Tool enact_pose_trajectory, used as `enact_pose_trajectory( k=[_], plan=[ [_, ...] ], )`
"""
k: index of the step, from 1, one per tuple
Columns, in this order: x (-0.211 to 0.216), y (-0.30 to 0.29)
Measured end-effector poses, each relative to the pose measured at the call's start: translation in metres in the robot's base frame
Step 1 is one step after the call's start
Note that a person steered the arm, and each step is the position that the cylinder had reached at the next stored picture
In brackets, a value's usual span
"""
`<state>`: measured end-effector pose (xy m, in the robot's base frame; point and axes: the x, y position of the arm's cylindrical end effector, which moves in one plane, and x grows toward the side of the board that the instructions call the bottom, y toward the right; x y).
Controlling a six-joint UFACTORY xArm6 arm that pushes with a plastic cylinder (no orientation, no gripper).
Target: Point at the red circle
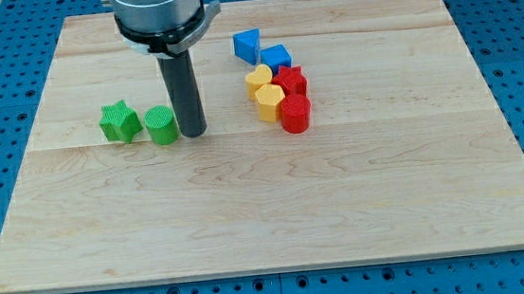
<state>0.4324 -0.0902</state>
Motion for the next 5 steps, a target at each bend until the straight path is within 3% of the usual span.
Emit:
enact_pose_trajectory(
  k=[3,5],
  plan=[
    [0.000,-0.029],
    [0.001,0.066]
  ],
)
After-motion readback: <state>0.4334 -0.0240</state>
